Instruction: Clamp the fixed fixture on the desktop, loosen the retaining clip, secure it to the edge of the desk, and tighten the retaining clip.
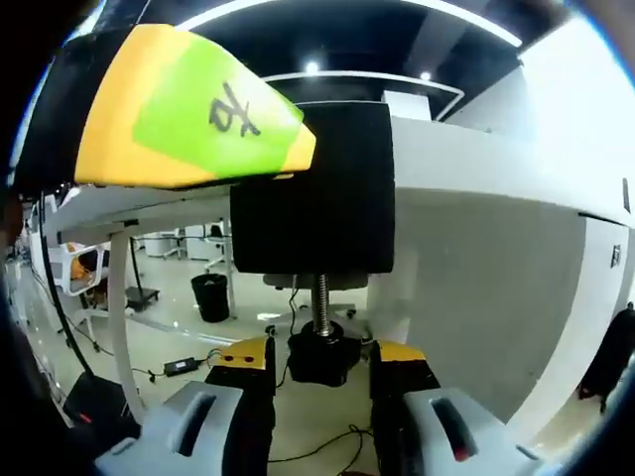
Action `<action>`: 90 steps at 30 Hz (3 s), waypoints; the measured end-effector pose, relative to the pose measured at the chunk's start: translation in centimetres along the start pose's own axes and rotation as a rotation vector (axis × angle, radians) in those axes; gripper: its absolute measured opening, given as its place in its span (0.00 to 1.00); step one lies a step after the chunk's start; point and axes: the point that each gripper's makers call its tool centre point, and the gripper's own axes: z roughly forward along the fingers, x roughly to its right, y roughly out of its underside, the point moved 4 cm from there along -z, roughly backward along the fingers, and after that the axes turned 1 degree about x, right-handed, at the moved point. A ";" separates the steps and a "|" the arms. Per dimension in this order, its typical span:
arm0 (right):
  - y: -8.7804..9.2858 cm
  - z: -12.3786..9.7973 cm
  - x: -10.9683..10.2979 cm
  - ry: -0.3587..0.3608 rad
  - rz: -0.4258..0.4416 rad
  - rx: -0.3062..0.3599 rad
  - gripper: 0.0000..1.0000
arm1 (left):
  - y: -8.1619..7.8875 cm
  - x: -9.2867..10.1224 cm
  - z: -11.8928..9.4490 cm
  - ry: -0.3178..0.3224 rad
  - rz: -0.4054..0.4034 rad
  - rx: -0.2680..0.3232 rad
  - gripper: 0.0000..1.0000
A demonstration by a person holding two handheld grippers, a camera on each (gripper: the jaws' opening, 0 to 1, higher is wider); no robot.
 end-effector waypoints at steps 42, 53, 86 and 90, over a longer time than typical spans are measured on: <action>0.2 -1.0 0.3 -0.671 -0.428 0.076 0.45 | -0.5 0.5 -0.1 -0.040 0.076 -0.036 0.01; 0.2 -1.2 -0.4 -0.226 -0.171 -0.018 0.52 | -0.3 0.1 -0.4 -0.017 0.045 0.023 0.01; -0.8 0.1 0.3 -0.778 -0.339 0.043 0.25 | -0.8 0.4 0.0 -0.067 0.066 -0.019 0.01; -0.8 -0.1 0.0 -0.936 -0.374 0.030 0.26 | -0.8 0.4 -0.1 -0.075 0.061 -0.032 0.01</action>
